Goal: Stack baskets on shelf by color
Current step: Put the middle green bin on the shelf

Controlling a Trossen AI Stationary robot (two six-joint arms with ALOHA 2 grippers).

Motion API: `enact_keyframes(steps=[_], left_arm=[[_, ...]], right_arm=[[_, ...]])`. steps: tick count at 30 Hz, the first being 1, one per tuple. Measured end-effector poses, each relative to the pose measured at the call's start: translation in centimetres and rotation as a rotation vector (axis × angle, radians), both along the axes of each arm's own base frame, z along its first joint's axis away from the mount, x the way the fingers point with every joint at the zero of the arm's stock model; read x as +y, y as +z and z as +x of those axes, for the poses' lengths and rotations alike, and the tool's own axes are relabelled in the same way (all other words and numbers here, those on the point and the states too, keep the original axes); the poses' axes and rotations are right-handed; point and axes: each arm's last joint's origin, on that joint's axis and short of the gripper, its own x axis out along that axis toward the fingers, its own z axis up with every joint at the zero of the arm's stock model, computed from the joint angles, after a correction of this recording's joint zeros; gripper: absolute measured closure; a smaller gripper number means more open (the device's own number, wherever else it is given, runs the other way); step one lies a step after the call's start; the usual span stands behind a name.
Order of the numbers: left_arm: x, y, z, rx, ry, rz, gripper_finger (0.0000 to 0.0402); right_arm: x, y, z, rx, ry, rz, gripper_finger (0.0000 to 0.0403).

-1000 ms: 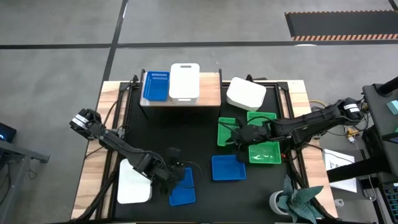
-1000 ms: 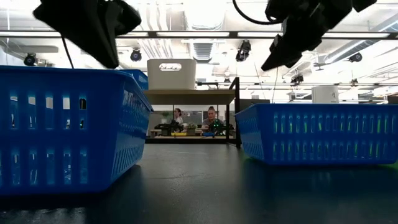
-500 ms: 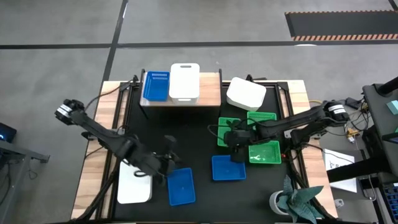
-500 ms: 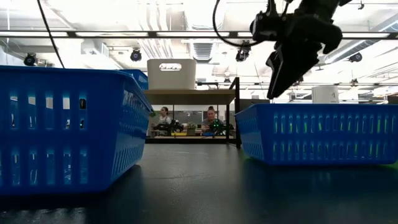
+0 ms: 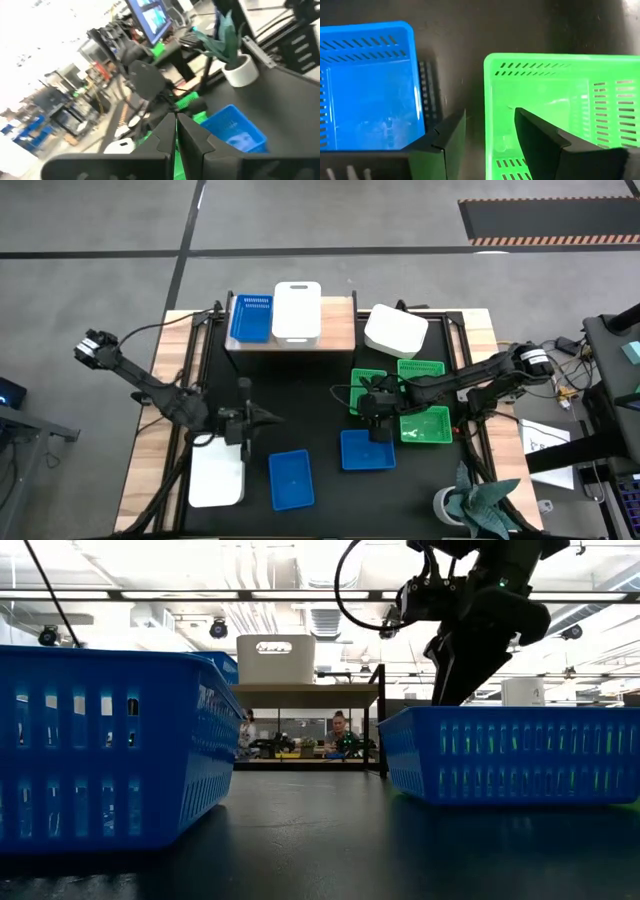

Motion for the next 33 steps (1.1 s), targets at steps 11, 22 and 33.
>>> enact_keyframes(steps=[11,22,33], left_arm=[[1.1,-0.1,-1.6,-0.060,0.008,-0.025,0.0401],[1.0,-0.1,-1.5,-0.061,0.008,-0.003,0.0401],[1.0,-0.1,-1.5,-0.060,0.007,-0.001,0.0401]], right_arm=[[-0.2,-1.1,0.3,-0.065,-0.029,-0.018,0.0263],[-0.2,-4.2,1.1,-0.026,-0.031,-0.043,0.0277],[-0.1,-5.8,1.6,0.016,-0.015,-0.056,0.0336]])
